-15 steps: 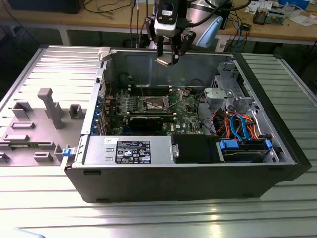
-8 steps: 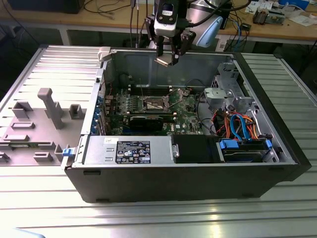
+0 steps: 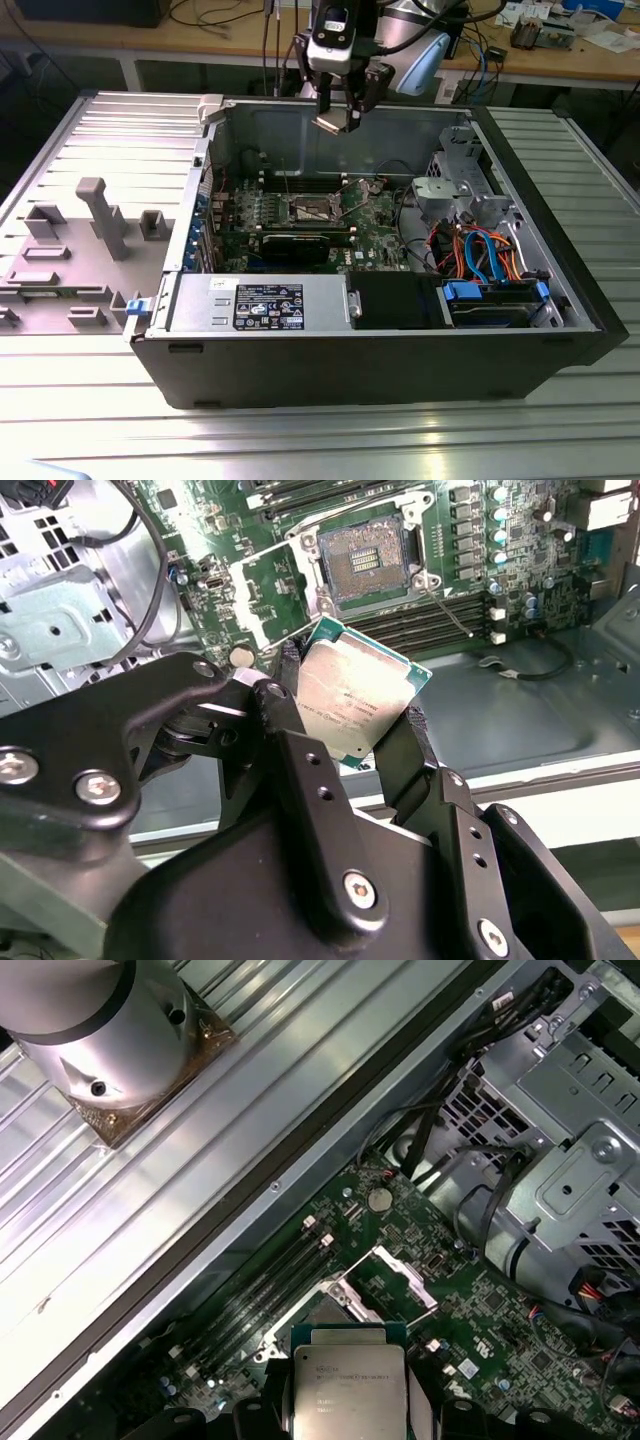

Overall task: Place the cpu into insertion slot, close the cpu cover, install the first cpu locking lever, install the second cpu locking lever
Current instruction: 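Place the cpu into insertion slot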

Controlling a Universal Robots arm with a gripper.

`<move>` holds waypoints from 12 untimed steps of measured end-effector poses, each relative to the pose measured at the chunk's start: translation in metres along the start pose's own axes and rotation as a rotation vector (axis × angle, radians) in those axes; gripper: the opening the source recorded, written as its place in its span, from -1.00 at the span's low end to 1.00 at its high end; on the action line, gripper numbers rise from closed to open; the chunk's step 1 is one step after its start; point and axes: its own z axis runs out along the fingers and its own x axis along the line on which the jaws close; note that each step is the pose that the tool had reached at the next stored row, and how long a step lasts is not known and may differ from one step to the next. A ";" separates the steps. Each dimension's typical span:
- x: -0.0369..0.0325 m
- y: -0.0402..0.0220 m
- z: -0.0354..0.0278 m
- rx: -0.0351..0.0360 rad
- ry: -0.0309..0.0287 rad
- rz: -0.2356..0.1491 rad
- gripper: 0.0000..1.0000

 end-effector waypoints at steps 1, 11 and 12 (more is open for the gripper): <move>0.0000 0.0000 0.0001 -0.0001 -0.0004 0.005 0.09; 0.0000 0.0000 0.0003 -0.0011 -0.0049 0.058 0.09; 0.0000 0.0000 0.0003 -0.0010 -0.0049 0.058 0.09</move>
